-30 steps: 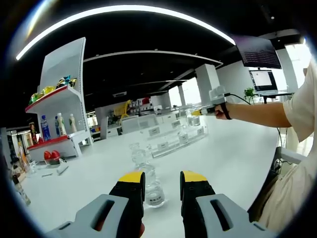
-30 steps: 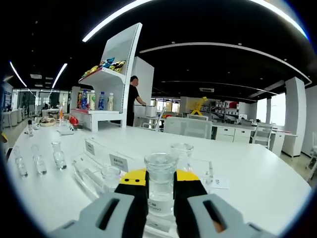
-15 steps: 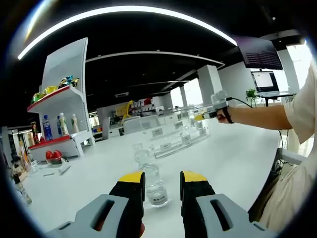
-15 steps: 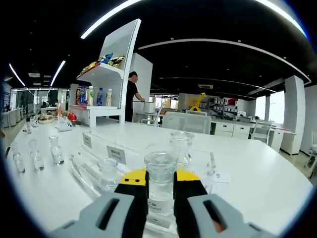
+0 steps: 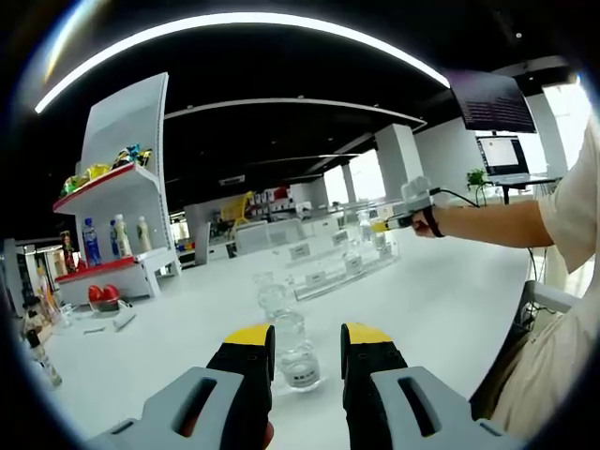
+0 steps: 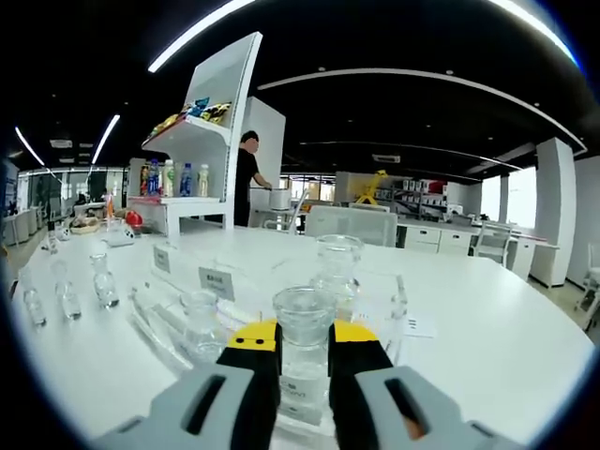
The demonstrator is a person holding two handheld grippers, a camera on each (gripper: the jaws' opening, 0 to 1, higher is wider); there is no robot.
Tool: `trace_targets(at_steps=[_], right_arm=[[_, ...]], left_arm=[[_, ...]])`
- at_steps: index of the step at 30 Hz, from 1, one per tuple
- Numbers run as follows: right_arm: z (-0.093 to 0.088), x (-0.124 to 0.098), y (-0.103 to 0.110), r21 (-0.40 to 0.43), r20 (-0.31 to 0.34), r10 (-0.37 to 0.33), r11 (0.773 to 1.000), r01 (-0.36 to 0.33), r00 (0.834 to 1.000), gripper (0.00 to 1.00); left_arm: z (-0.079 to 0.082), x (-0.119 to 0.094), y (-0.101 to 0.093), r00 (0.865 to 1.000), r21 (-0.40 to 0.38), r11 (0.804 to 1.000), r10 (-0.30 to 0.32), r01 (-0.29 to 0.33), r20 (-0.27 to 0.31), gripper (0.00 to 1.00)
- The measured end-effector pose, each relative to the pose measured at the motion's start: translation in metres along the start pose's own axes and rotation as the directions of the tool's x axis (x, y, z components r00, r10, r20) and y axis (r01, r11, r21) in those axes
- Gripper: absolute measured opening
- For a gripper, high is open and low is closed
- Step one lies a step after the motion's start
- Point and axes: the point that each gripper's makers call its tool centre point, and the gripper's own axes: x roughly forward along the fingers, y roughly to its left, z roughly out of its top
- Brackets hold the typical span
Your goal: Identify the label on the chemical reagent bottle, grasp the chemical reagent bottle, and place it in the designated position on the reagent rack
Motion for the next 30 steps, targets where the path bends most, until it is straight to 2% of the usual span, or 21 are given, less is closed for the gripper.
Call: trace_targets(at_steps=[7, 30], right_arm=[[-0.011, 0.001, 0.001, 0.002, -0.021, -0.001, 1.0, 0.001, 1.0, 0.18], [-0.023, 0.009, -0.006, -0.008, -0.057, 0.0, 1.0, -0.001, 0.998, 0.19]], left_arm=[[0.0, -0.001, 0.001, 1.0, -0.001, 1.0, 0.0, 0.0, 0.002, 0.29], [0.002, -0.004, 0.005, 1.0, -0.001, 1.0, 0.006, -0.006, 0.009, 0.29]])
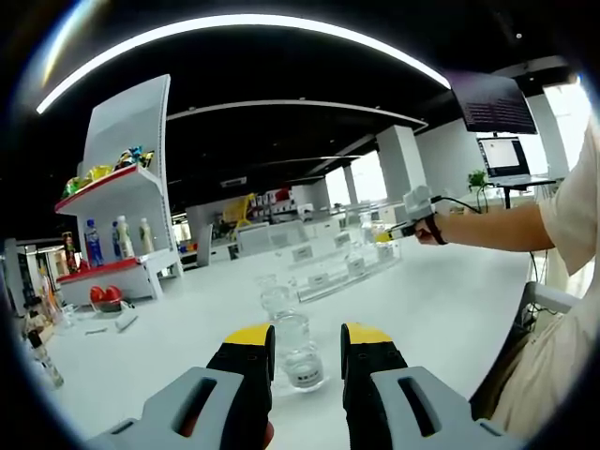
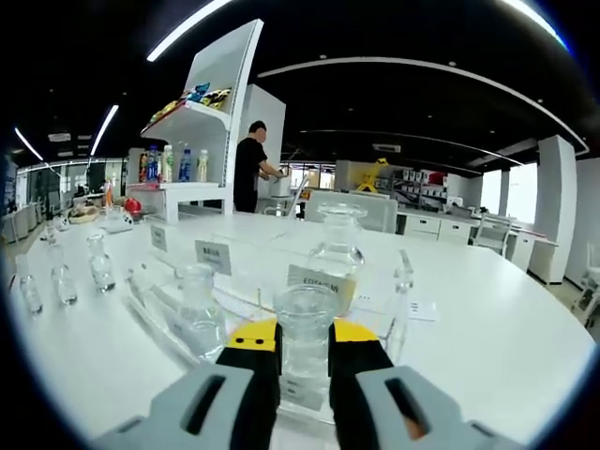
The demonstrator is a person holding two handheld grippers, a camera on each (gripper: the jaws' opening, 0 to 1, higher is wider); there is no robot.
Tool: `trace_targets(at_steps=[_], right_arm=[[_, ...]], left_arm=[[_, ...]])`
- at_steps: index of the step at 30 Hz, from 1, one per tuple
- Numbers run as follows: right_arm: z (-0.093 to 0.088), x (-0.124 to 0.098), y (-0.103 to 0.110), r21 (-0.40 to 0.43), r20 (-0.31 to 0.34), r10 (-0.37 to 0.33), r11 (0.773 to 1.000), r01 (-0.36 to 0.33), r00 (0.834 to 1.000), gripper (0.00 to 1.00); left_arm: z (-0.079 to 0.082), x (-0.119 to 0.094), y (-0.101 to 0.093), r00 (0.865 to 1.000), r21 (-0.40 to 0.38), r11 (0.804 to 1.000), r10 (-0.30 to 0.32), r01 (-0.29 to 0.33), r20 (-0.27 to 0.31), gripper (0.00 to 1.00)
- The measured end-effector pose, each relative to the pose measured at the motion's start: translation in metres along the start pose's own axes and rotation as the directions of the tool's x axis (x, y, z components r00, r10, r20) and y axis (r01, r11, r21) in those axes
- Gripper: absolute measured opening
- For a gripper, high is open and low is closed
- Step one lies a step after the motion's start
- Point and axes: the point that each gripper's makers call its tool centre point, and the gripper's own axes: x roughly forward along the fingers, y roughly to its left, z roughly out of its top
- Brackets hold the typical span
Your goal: Identify the label on the chemical reagent bottle, grasp the chemical reagent bottle, and place it in the designated position on the reagent rack
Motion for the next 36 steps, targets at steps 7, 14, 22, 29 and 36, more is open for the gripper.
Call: trace_targets(at_steps=[7, 14, 22, 29, 36], right_arm=[[-0.002, 0.001, -0.003, 0.012, -0.013, 0.002, 1.0, -0.002, 1.0, 0.19], [-0.006, 0.004, -0.005, 0.011, -0.027, 0.007, 1.0, -0.006, 1.0, 0.19], [-0.01, 0.006, -0.006, 0.008, -0.037, 0.01, 1.0, -0.01, 0.999, 0.19], [-0.01, 0.005, -0.006, 0.009, -0.037, 0.009, 1.0, -0.008, 0.999, 0.19], [-0.01, 0.003, -0.005, 0.008, -0.042, 0.007, 1.0, -0.007, 0.999, 0.19]], left_arm=[[-0.001, 0.0, 0.001, 1.0, -0.001, 1.0, 0.002, -0.002, -0.002, 0.29], [-0.001, 0.0, 0.001, 1.0, 0.0, 1.0, 0.002, -0.002, 0.0, 0.29], [-0.002, 0.0, 0.002, 1.0, -0.001, 1.0, 0.003, -0.003, -0.004, 0.29], [-0.002, 0.0, 0.003, 1.0, 0.0, 1.0, 0.004, -0.004, -0.002, 0.29], [-0.002, 0.001, 0.004, 1.0, -0.001, 1.0, 0.004, -0.004, 0.0, 0.29]])
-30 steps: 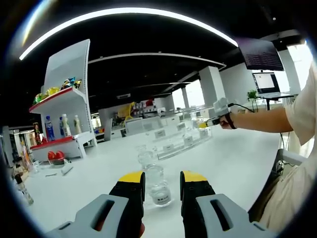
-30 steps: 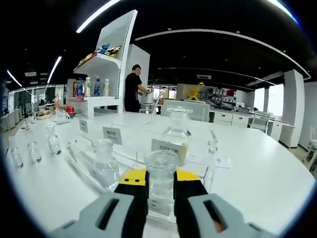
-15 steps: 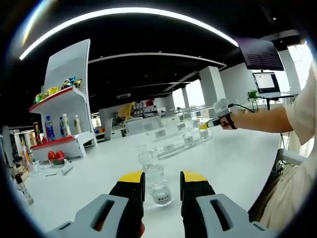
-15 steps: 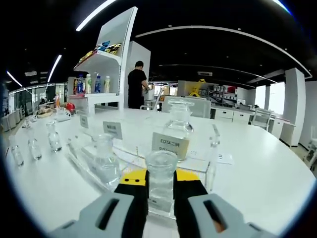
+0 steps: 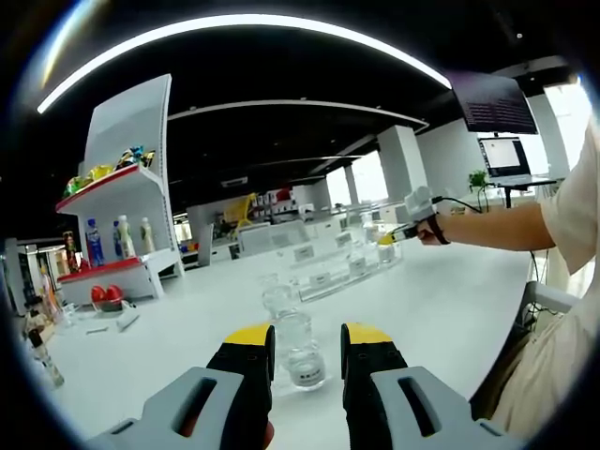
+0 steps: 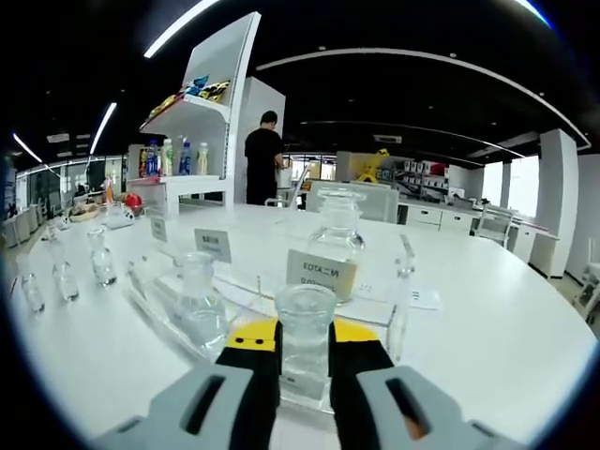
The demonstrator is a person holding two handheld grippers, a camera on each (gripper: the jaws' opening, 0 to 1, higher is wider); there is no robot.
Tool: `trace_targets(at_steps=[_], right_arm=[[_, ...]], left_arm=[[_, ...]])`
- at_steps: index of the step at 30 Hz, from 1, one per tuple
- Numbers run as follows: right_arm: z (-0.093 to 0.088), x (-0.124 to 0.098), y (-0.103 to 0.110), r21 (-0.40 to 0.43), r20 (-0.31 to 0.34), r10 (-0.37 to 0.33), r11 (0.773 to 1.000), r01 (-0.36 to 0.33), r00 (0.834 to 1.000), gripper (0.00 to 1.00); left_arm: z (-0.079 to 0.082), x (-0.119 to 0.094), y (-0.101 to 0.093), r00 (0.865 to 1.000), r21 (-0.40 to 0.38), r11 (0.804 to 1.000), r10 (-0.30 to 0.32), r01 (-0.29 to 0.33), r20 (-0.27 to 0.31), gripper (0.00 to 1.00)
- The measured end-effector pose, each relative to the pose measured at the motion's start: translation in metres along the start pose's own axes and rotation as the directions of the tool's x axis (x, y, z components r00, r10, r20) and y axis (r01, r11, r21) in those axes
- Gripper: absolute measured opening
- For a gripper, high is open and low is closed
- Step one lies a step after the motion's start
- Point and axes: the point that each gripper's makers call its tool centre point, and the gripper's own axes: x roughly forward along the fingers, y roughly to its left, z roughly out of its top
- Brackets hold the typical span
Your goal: Identify the label on the chemical reagent bottle, grasp the chemical reagent bottle, and place it in the designated position on the reagent rack
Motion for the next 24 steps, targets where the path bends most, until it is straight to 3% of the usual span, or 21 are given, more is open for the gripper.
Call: trace_targets(at_steps=[14, 24], right_arm=[[-0.002, -0.007, 0.003, 0.003, -0.003, 0.017, 1.0, -0.017, 1.0, 0.25], [0.002, -0.026, 0.006, 0.008, 0.015, 0.03, 1.0, -0.03, 0.999, 0.28]], left_arm=[[0.001, 0.0, -0.002, 1.0, 0.003, 1.0, -0.007, 0.007, 0.003, 0.29], [0.002, -0.003, -0.003, 1.0, 0.001, 1.0, -0.003, 0.003, 0.009, 0.29]])
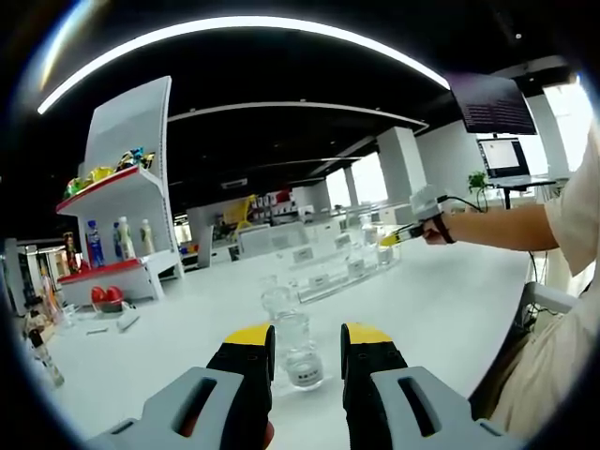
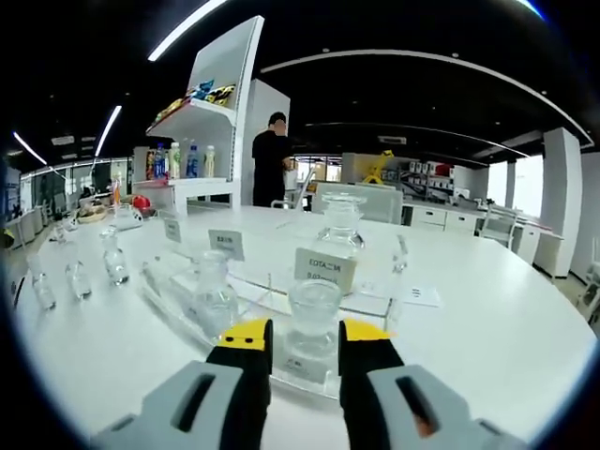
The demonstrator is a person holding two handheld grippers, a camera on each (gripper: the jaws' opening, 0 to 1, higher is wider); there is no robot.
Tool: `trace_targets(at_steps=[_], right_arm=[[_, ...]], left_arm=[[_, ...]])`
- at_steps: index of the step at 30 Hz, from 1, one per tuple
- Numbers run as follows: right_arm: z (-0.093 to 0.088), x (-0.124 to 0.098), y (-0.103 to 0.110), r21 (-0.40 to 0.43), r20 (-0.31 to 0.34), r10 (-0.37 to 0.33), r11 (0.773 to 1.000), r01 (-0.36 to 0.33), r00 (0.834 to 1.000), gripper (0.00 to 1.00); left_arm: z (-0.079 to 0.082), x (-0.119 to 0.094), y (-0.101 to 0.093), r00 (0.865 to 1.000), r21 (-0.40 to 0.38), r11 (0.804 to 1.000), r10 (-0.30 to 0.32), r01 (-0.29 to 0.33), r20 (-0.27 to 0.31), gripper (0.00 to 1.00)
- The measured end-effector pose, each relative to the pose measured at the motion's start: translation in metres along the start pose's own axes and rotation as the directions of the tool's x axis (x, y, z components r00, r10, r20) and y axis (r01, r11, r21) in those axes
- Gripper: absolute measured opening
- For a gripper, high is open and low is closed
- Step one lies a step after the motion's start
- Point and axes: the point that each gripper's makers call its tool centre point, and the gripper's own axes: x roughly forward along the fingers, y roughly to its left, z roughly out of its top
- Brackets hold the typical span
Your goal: Identify the label on the chemical reagent bottle, grasp the chemical reagent bottle, and place it in the designated position on the reagent rack
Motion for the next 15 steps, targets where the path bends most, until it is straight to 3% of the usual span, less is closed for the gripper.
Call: trace_targets(at_steps=[15], right_arm=[[0.01, -0.038, -0.002, -0.007, 0.041, -0.005, 1.0, 0.005, 0.999, 0.29]], left_arm=[[-0.001, -0.005, -0.003, 1.0, -0.01, 1.0, -0.004, 0.004, 0.014, 0.29]])
